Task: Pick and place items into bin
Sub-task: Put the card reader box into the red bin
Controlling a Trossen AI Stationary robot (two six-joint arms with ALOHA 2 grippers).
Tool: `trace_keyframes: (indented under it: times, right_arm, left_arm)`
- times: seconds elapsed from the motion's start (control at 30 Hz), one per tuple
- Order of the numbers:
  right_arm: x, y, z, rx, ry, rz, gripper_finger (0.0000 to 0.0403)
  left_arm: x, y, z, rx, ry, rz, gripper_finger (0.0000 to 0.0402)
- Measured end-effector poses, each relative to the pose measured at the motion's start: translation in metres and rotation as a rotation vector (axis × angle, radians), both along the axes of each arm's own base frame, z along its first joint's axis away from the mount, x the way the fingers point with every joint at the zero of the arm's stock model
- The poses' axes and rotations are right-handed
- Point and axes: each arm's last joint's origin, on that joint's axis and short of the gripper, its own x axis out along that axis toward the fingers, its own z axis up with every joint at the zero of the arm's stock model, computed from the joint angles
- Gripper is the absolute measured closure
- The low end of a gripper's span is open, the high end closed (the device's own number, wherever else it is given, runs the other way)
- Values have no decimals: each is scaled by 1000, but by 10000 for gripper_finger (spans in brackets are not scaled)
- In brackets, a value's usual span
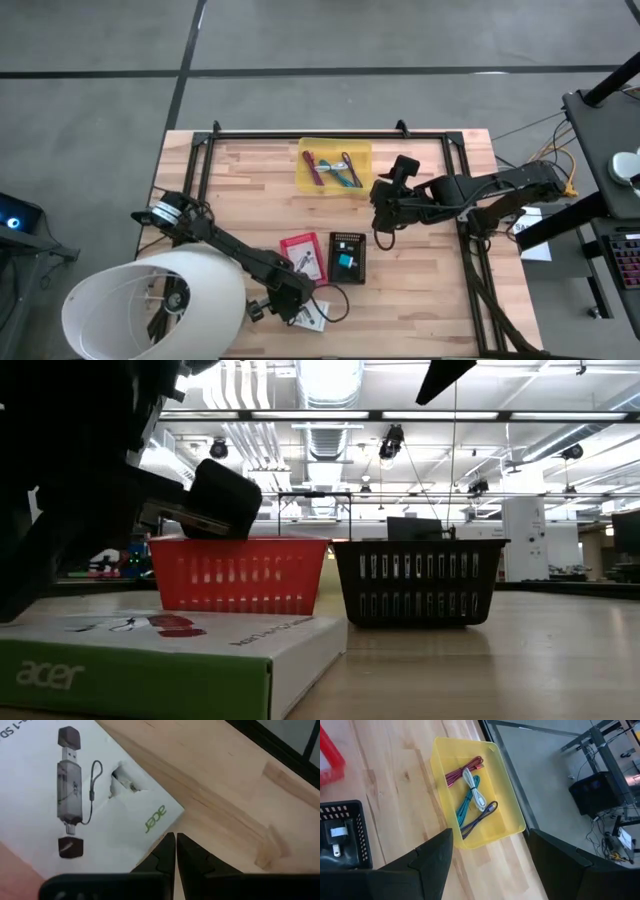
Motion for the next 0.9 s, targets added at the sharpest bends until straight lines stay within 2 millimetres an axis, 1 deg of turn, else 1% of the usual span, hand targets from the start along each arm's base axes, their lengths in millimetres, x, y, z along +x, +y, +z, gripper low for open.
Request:
trace_keyframes:
  times: [0.3, 0.53, 0.73, 0.9]
  right_arm:
    - [-3, -1, 3, 3, -12, 0, 156]
    - [-4, -1, 4, 4, -16, 0, 156]
    - [-4, -1, 4, 4, -16, 0, 156]
    - [-4, -1, 4, 4, -16, 0, 156]
  left_arm:
    - [8, -3, -2, -19, -78, 9, 402]
    - [17, -6, 5, -44, -150, 16, 402]
    - [25, -9, 10, -54, -258, 39, 402]
    - [27, -5, 14, -18, -265, 66, 402]
